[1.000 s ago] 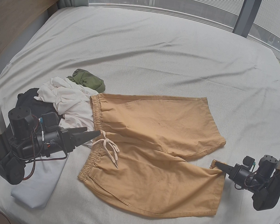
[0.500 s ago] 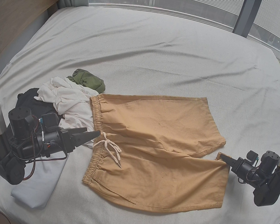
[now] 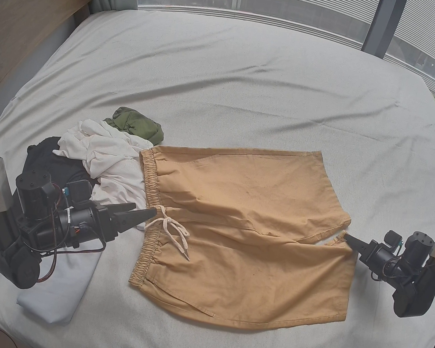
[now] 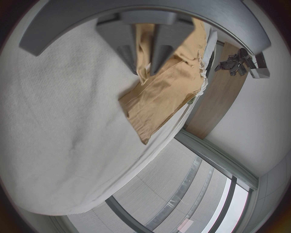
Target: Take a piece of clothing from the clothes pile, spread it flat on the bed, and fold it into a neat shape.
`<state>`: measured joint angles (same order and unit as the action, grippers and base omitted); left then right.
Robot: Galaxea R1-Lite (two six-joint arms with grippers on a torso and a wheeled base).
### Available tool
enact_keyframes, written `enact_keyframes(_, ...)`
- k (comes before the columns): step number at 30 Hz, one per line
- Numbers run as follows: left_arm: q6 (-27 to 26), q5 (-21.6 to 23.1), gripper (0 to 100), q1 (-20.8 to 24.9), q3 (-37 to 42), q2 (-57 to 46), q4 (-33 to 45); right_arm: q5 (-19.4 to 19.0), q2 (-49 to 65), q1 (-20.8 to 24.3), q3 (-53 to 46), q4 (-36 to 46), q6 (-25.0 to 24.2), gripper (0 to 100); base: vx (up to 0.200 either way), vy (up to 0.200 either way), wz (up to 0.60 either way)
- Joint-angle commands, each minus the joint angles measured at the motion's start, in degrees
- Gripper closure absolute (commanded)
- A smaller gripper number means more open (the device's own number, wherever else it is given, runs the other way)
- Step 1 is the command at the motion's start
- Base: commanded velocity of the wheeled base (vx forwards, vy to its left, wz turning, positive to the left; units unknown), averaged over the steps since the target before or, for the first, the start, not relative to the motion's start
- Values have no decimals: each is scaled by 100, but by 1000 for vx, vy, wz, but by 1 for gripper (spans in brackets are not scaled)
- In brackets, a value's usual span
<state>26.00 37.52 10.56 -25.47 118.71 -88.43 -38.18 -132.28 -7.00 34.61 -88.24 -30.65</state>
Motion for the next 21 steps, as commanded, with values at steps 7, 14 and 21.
enact_keyframes(7, -51, 1, 0, 17, 508, -50, -8, 65, 739, -276, -253, 8, 41, 0, 0, 0, 0)
enact_keyframes(14, -447, -17, 0, 61, 1052, -67, -16, 21, 1363, -249, -947, 8, 112, 0, 0, 0, 0)
enact_keyframes(21, -403, -184, 0, 34, 1246, 38, 1, 12, 1205, -276, -1088, 8, 507, 0, 0, 0, 0)
